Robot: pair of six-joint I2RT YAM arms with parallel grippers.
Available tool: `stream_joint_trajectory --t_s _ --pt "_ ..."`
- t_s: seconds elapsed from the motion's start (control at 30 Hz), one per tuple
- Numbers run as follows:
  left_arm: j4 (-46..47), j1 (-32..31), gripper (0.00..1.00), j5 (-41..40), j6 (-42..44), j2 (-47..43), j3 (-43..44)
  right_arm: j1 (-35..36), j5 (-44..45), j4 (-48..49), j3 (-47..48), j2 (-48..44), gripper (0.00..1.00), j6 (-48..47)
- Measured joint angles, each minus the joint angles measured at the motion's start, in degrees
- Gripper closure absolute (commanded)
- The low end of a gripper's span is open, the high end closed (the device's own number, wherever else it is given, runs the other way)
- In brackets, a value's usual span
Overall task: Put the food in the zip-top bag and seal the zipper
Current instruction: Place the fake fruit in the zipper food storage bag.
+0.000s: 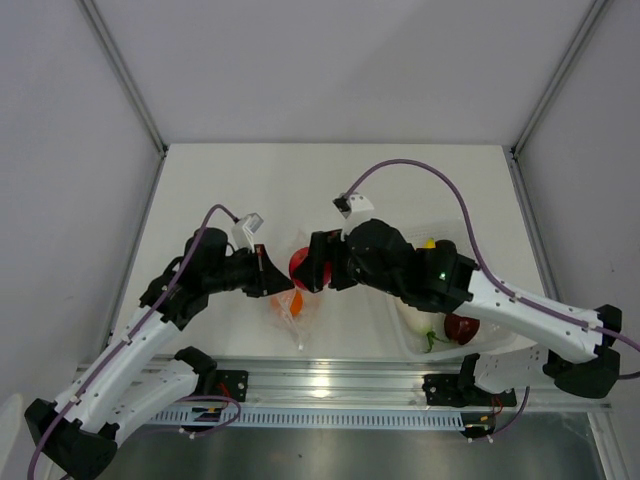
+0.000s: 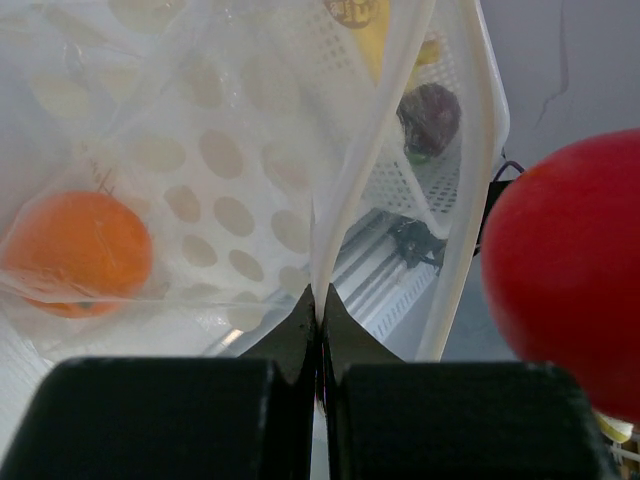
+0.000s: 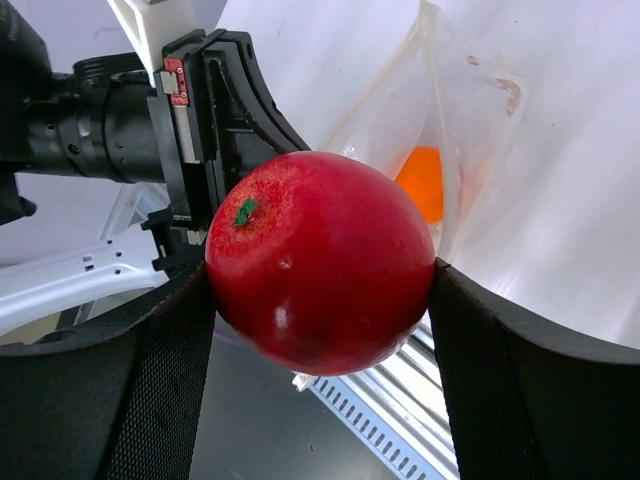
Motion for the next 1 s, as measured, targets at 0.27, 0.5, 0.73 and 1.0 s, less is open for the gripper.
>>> stream_joint_trajectory --t_s 0.27,0.5,0.73,1.0 --pt "-0.48 0.0 0.99 -0.46 0.02 0.15 0.83 2.23 0.55 -0.68 1.38 4.87 0.5 -0.76" --pt "-0.55 0.0 0.99 -1.14 0.02 0.59 0.96 4.13 2.32 -3.08 1.38 6.69 0.06 -0.66" --pt "-0.74 0.0 0.99 -1.27 0.02 0.59 0.98 5.68 5.14 -5.88 1.55 7.67 0.01 -0.66" --pt "-0.79 0.0 0.99 -1.27 0.02 0.59 1.27 4.11 10.21 -11.91 7.48 7.65 0.01 -0.76"
